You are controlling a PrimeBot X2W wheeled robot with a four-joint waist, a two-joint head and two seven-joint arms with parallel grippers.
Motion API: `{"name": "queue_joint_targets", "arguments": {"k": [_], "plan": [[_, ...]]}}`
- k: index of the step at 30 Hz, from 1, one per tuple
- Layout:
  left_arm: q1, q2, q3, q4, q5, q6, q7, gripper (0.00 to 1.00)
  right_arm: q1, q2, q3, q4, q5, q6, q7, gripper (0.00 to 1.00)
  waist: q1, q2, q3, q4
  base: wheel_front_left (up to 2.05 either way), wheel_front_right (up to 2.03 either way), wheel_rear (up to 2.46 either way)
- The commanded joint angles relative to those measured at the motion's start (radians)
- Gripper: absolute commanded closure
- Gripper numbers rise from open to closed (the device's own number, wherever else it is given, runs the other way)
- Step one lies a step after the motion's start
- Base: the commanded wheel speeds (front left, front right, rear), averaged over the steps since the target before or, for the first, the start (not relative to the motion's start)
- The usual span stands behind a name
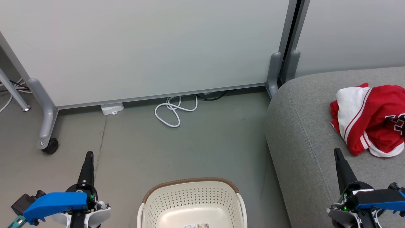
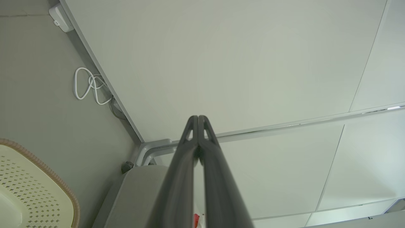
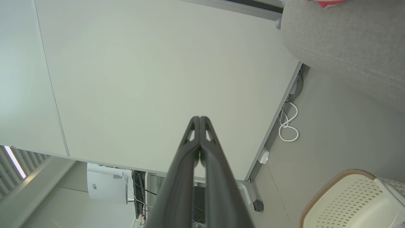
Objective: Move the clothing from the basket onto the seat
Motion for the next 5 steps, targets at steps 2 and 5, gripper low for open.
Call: {"name": "queue_joint_targets", "arguments": {"k": [2, 5], "plan": [[-0.02, -0.001, 0.009, -0.006, -0.031, -0.006, 0.01, 1.0, -0.022, -0.006, -0.004, 0.0, 0.035, 0.0, 0.009, 1.0, 0.0, 0.0, 0.001, -0.001, 0.0, 0.0, 0.0], [-0.022, -0.002, 0.014, -0.006, -0.054, -0.008, 0.016, 1.0, -0.022, -0.006, -0.004, 0.002, 0.058, 0.0, 0.018, 1.0, 0.0, 0.0, 0.003, -0.003, 0.0, 0.0, 0.0]]}}
